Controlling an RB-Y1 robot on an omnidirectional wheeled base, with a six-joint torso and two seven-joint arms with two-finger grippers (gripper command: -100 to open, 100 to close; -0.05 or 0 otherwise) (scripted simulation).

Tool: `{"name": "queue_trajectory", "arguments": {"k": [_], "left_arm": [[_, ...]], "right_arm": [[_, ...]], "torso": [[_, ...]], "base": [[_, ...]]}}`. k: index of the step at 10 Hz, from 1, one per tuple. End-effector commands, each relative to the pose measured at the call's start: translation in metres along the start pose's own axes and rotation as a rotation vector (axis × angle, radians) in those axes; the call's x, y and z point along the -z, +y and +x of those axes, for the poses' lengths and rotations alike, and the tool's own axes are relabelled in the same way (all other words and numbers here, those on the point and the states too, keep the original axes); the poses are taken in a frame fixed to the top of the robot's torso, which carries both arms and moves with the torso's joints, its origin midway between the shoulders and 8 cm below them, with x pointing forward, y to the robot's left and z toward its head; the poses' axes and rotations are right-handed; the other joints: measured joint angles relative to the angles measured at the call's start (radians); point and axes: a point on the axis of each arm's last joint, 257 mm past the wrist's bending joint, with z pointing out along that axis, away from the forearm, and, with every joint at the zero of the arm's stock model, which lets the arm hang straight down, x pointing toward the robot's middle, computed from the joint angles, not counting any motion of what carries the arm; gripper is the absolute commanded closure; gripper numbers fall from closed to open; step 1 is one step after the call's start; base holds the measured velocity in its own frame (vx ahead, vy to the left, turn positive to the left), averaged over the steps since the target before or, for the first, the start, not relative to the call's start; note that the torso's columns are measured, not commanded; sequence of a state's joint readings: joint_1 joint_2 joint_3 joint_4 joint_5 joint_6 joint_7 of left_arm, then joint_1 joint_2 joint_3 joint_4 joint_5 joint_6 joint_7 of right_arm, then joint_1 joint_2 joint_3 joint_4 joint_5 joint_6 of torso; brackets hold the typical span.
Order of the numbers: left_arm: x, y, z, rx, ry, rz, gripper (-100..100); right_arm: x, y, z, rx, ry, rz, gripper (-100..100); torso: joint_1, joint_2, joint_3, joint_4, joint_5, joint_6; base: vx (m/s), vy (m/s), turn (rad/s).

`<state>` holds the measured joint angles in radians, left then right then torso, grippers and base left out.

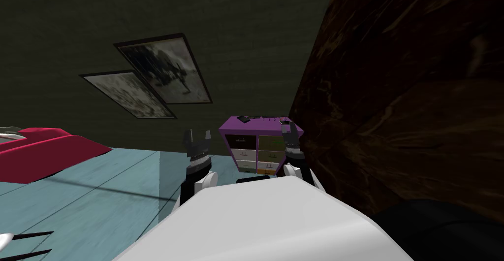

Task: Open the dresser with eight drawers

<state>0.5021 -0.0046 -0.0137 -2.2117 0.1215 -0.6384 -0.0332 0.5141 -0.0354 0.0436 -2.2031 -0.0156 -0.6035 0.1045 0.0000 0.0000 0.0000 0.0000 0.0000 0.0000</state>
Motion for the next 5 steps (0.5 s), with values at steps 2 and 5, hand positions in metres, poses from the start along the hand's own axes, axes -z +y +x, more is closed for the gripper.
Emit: {"name": "queue_trajectory", "arguments": {"k": [2, 5], "left_arm": [[0.0000, 0.0000, 0.0000, 0.000, 0.000, 0.000, 0], [0.0000, -0.0001, 0.0000, 0.000, 0.000, 0.000, 0]], "right_arm": [[0.0000, 0.0000, 0.0000, 0.000, 0.000, 0.000, 0], [0.0000, 0.0001, 0.0000, 0.000, 0.000, 0.000, 0]], "torso": [[0.000, 0.104, -0.209, 0.105, 0.000, 0.000], [0.000, 0.322, -0.644, 0.322, 0.000, 0.000]], "base": [[0.000, 0.000, 0.000], [0.000, 0.000, 0.000]]}}
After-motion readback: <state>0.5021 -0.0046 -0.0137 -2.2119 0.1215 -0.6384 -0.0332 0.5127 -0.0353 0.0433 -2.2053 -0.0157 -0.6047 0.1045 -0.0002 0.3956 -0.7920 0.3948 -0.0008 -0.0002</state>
